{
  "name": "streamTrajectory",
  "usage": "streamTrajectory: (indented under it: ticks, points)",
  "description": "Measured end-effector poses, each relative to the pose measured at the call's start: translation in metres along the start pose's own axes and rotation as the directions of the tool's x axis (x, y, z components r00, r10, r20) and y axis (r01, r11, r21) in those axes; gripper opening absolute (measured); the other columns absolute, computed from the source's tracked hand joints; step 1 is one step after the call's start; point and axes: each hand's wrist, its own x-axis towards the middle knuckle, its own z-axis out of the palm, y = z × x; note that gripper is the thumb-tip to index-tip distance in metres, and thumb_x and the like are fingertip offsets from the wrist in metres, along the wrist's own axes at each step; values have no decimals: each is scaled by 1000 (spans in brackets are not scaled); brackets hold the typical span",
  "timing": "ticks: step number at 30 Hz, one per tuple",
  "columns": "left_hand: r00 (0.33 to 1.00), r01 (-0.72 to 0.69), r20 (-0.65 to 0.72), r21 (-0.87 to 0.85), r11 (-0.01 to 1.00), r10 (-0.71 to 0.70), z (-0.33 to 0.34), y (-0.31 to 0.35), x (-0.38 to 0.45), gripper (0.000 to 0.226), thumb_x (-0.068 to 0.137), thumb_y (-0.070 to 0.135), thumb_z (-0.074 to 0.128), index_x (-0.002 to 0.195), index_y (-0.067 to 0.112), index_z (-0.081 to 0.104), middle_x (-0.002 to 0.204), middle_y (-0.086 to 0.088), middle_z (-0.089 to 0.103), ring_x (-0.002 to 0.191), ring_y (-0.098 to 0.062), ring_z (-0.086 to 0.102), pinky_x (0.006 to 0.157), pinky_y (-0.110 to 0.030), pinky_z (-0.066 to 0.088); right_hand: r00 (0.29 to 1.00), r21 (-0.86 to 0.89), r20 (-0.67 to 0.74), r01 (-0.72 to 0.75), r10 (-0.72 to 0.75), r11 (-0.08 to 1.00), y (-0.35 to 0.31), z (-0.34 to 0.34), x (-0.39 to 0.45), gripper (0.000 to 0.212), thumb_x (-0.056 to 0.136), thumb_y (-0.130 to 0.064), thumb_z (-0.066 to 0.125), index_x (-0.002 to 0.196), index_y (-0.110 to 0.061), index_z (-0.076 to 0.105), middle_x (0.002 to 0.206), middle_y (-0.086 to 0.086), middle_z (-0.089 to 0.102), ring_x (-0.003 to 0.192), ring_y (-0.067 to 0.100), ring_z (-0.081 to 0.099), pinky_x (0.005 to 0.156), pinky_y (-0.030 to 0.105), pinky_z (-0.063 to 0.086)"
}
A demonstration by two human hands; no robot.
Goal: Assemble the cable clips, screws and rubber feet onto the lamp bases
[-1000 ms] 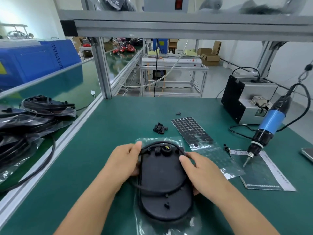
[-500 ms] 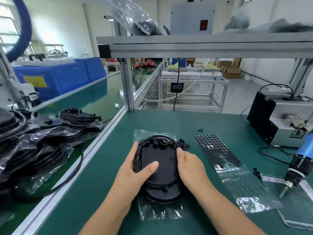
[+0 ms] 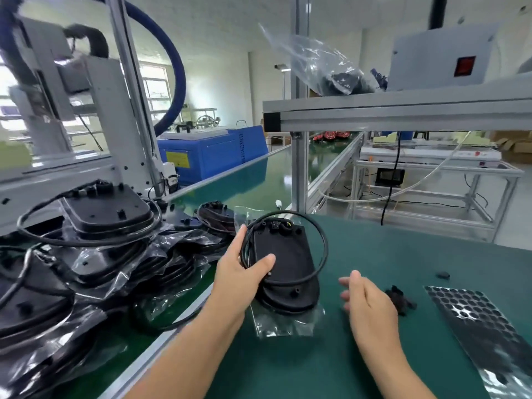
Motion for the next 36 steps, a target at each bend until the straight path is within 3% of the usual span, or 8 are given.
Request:
streamTrajectory:
  ticks: [6,11,16,19,21,23,24,36]
  points:
    - [975,93,-211,85,992,-74,-31,49,101,79,83,15,74,148,28,32,133,-9,57,98,-30,68,85,-48,57,996,-34,80,-31,34,999,12,-1,2,37,100,-34,46,71,-25,69,65,-5,66,67,8,61,63,25,42]
    - [939,130,-343,337,932,-7,-47,65,170,76,87,21,70,150,12,29,149,-12,41,129,-33,47,105,-39,41,995,-46,99,-25,30,999,13,-3,2,38,100,-33,45,70,-25,68,62,-6,65,60,-1,58,61,22,42]
    - [906,283,-422,538,794,-37,-49,51,200,59,93,15,60,142,-2,34,128,-17,51,94,-31,56,73,-31,42,993,-48,108,-31,36,998,13,-4,2,38,100,-32,45,69,-25,67,64,-4,65,58,-3,57,55,16,42]
    - [926,309,-377,715,627,-25,-47,40,206,45,97,15,50,140,2,43,138,-16,51,121,-31,55,55,-23,42,992,-58,118,-40,47,997,14,-4,3,37,99,-33,46,70,-25,67,63,-4,65,54,0,55,54,15,42]
    - [909,335,-410,596,730,-82,-47,41,201,43,99,15,45,141,5,43,145,-11,46,129,-28,49,69,-24,50,992,-87,115,-34,44,996,14,-2,5,36,99,-32,46,70,-25,67,62,-5,65,54,2,55,58,20,44]
    - [917,351,-393,707,614,-71,-50,43,199,41,99,11,44,139,6,44,148,-11,42,132,-27,46,94,-30,46,993,-98,109,-25,35,995,15,-1,7,36,99,-31,47,70,-23,67,61,-6,64,56,0,56,59,19,42]
    - [932,315,-362,802,508,-6,-49,46,195,39,98,8,42,137,5,47,146,-12,45,130,-28,48,96,-31,45,994,-98,109,-17,28,995,17,0,7,36,99,-30,48,70,-23,67,61,-8,64,57,-1,56,58,16,40]
    - [919,333,-369,914,230,136,-41,39,188,37,97,16,36,122,-1,58,127,-24,56,120,-42,49,108,-53,33,995,-84,98,12,-4,996,20,1,8,34,98,-28,50,72,-12,66,67,2,65,51,4,50,53,14,40]
